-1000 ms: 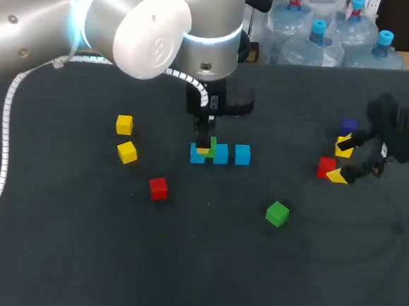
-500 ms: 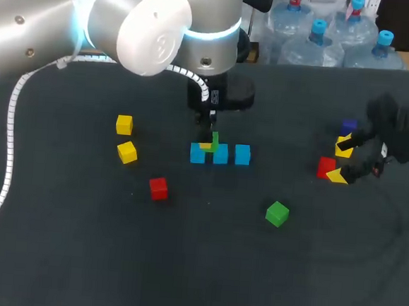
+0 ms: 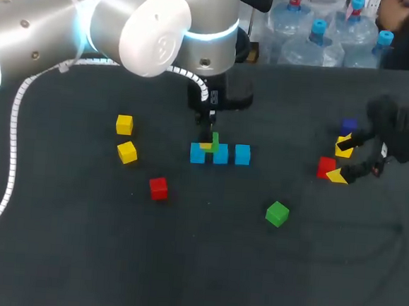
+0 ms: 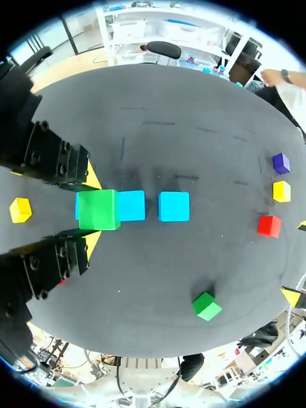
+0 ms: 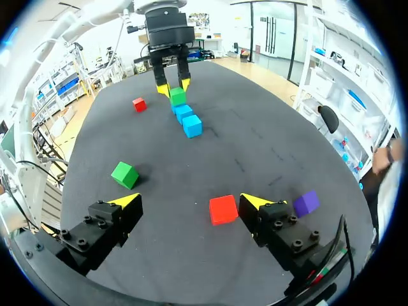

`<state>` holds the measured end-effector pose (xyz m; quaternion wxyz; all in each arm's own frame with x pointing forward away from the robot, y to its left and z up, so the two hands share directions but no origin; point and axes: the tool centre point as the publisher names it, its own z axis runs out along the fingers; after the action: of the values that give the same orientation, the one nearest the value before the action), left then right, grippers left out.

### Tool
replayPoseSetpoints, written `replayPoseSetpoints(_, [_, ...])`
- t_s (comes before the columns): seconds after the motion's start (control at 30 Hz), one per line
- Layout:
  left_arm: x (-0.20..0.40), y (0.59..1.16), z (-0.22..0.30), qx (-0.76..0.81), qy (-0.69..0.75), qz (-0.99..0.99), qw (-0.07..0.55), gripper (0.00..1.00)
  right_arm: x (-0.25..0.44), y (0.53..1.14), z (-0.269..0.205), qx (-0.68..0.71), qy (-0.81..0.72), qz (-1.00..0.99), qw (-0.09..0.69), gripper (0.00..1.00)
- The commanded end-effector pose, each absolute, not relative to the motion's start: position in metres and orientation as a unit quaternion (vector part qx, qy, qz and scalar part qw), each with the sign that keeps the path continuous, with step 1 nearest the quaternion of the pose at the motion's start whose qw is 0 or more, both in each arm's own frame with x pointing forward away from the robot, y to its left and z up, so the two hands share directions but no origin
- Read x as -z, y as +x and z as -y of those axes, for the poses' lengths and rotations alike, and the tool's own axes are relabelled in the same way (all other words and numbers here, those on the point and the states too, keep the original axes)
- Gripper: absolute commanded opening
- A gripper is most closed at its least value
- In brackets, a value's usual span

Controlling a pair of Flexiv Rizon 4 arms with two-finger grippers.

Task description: Place the blue cubes, place green cubes on the blue cubes, place the yellow cubes on the green cubes, then place the red cubes on the yellow cubes, and place purple cube on the red cubes.

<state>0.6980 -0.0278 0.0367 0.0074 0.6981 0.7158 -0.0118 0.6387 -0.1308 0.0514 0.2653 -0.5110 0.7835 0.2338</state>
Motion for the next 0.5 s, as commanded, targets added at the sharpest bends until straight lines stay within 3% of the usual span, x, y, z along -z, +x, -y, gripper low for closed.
replayPoseSetpoints(0.03, [-0.0347, 0.7034, 0.0287, 0.015, 0.699, -0.715, 0.002, 0.00, -0.0509, 0.6390, 0.1305, -0.234, -0.511, -0.783, 0.266, 1.00])
replayPoseSetpoints(0.5, [-0.0305, 0.7060, 0.0272, 0.017, 0.696, -0.717, -0.003, 0.00, -0.0509, 0.6390, 0.1305, -0.234, -0.511, -0.783, 0.266, 1.00])
